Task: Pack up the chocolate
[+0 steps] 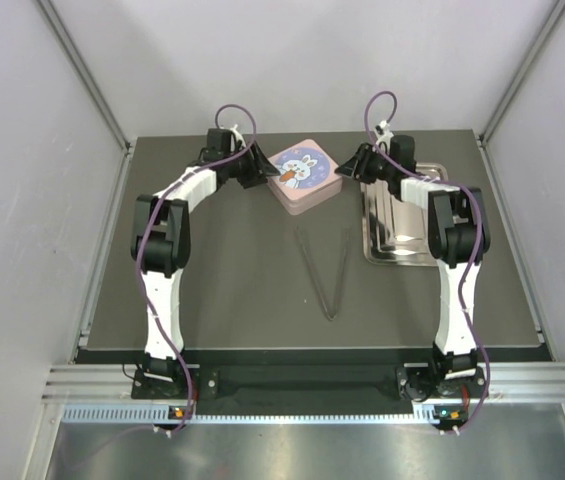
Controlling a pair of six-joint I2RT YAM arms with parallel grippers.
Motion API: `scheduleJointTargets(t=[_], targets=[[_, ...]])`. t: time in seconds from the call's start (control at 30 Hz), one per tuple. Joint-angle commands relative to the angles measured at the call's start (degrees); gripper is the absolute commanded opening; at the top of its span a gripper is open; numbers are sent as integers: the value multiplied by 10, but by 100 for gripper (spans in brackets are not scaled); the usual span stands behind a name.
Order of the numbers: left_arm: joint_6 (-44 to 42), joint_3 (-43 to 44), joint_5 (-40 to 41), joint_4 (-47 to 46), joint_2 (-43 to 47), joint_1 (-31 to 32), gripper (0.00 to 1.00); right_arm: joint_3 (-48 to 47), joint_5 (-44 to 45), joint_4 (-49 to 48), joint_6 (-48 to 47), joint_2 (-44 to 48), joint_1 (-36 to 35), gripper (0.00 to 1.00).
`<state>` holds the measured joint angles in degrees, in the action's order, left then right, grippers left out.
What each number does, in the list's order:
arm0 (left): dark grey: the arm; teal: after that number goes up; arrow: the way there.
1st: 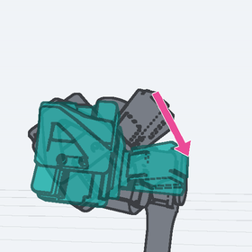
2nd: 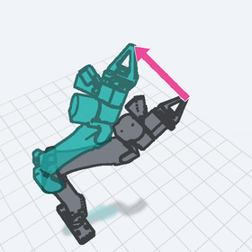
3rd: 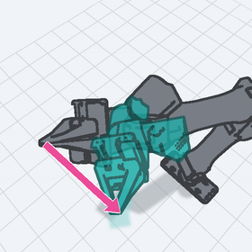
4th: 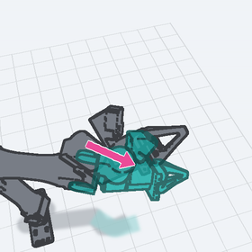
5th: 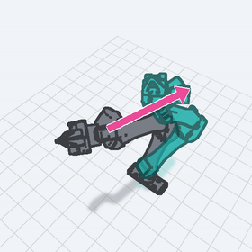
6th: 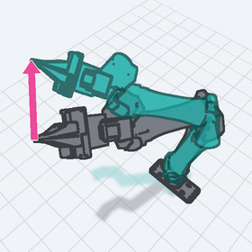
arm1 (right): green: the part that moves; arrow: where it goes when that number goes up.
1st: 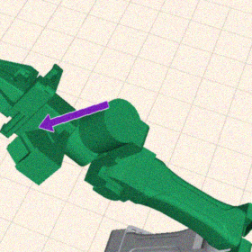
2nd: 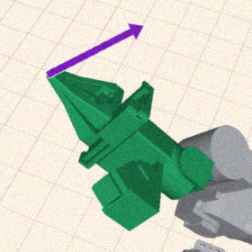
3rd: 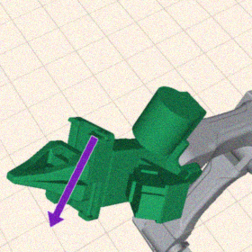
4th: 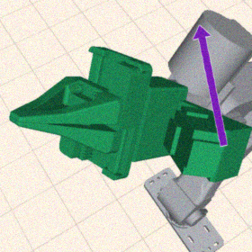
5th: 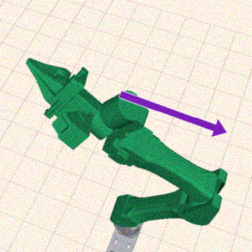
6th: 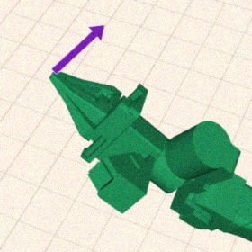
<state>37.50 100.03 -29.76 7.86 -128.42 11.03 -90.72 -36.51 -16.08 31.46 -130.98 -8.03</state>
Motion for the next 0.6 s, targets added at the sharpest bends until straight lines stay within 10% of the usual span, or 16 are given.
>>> scheduleJointTargets(t=[0.0,0.57], targets=[[-8,0,-6,-11,62,2,58,7,-6,3,-18,37,-2,45],[-23,-42,16,15,70,24,60,33,-15,-24,8,63,-3,56]])
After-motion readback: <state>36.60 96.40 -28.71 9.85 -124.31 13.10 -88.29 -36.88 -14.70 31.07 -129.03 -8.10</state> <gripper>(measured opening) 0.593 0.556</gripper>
